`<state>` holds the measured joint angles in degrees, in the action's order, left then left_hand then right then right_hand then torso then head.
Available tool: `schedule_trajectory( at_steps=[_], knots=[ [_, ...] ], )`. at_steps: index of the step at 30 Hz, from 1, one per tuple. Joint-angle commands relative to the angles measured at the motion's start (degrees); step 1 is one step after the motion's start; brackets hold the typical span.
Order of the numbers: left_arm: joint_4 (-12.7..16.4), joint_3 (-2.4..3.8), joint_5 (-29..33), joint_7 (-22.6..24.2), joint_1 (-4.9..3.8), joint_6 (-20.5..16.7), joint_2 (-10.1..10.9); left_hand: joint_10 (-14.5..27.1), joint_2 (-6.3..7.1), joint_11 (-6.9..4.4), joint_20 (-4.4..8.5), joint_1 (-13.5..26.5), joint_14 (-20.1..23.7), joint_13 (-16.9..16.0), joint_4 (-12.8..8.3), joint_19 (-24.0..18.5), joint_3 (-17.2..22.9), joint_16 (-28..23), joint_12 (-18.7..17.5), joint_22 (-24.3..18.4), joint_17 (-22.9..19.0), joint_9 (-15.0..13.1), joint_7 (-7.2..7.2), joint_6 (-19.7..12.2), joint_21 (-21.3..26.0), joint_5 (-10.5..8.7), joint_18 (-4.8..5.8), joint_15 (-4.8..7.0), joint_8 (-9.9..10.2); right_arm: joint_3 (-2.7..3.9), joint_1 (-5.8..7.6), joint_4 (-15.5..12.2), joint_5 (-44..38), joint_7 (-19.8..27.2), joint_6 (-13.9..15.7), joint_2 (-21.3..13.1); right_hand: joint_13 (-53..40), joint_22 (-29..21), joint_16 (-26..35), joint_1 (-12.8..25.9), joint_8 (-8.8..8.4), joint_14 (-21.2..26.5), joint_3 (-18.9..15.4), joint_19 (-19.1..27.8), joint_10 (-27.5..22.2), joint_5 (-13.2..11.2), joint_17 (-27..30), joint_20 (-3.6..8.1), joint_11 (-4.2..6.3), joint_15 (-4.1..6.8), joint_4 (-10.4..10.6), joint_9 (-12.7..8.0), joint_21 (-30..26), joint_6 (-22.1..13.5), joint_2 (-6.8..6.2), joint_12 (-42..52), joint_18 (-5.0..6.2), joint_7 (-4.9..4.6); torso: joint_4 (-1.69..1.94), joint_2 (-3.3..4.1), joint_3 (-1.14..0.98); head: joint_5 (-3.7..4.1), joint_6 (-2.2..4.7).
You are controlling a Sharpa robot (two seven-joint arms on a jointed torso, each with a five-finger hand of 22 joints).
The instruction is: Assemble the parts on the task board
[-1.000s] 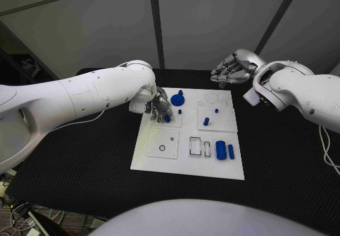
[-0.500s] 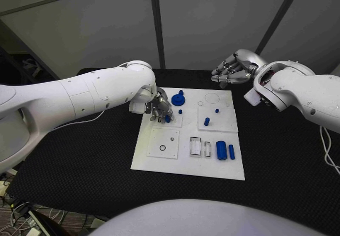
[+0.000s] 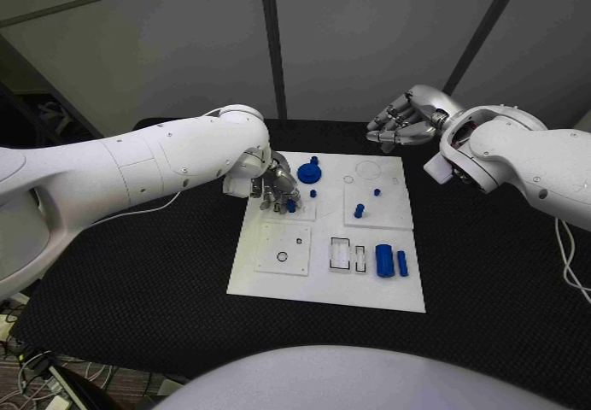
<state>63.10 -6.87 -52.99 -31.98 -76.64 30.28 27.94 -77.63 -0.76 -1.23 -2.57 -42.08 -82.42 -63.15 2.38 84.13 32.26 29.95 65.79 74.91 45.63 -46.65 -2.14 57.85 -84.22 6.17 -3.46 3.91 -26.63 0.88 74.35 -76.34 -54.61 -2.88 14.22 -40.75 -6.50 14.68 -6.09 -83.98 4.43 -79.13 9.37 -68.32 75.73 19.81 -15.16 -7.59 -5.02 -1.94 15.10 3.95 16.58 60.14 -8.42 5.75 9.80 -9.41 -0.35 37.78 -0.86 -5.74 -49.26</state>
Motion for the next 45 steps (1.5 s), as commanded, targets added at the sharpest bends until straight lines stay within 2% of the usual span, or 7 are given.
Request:
schedule_trajectory(
  at_steps=[1,25,45],
  knots=[
    [0.0,-0.06,-0.3,-0.5,0.00,1.0,0.1,0.0,-0.22,-0.31,0.24,0.5,0.0,0.0,0.4,1.5,0.1,-0.2,0.1,9.9,0.1,0.0,-0.02,0.5,0.3,0.21,1.66,0.27,0.3,0.02,0.11,0.0,0.1,0.2,-0.3,0.0,-0.1,-0.1,0.3,0.6,0.13,0.5,-0.2,0.1,-0.3,0.3,-0.1,-0.32,-0.06,-0.01,0.3,0.0,-0.3,-0.4,0.07,-0.1,0.57,-0.14,0.01,-0.01,0.00,0.01,0.00],
    [0.2,-0.06,0.0,-0.5,0.00,0.5,-0.2,-0.1,0.45,-0.32,0.25,1.5,0.0,-0.1,0.6,1.5,-0.2,-0.2,0.2,10.0,0.1,0.0,0.01,0.7,0.3,0.08,1.66,0.29,0.3,0.02,0.11,0.1,0.1,0.2,-0.4,0.1,-0.1,-0.1,0.3,0.6,0.13,0.5,-0.2,0.1,-0.3,0.3,-0.1,-0.32,-0.06,-0.01,0.3,0.0,-0.3,-0.4,0.07,-0.1,0.57,-0.14,-0.01,0.00,-0.01,0.18,-0.01],
    [1.1,-0.03,-0.1,-0.5,-0.14,0.7,0.4,-0.2,0.84,-0.35,0.26,2.0,0.0,-0.2,0.7,1.6,-0.5,-0.2,0.3,10.0,0.1,0.0,0.06,0.8,0.3,0.04,1.68,0.30,0.2,0.02,0.09,0.4,0.1,0.2,-0.5,0.2,-0.1,-0.1,0.3,0.6,0.13,0.5,-0.2,0.1,-0.3,0.3,-0.1,-0.32,-0.06,-0.01,0.3,0.0,-0.3,-0.4,0.07,-0.1,0.57,-0.14,-0.04,-0.02,-0.04,0.12,0.12]
  ],
)
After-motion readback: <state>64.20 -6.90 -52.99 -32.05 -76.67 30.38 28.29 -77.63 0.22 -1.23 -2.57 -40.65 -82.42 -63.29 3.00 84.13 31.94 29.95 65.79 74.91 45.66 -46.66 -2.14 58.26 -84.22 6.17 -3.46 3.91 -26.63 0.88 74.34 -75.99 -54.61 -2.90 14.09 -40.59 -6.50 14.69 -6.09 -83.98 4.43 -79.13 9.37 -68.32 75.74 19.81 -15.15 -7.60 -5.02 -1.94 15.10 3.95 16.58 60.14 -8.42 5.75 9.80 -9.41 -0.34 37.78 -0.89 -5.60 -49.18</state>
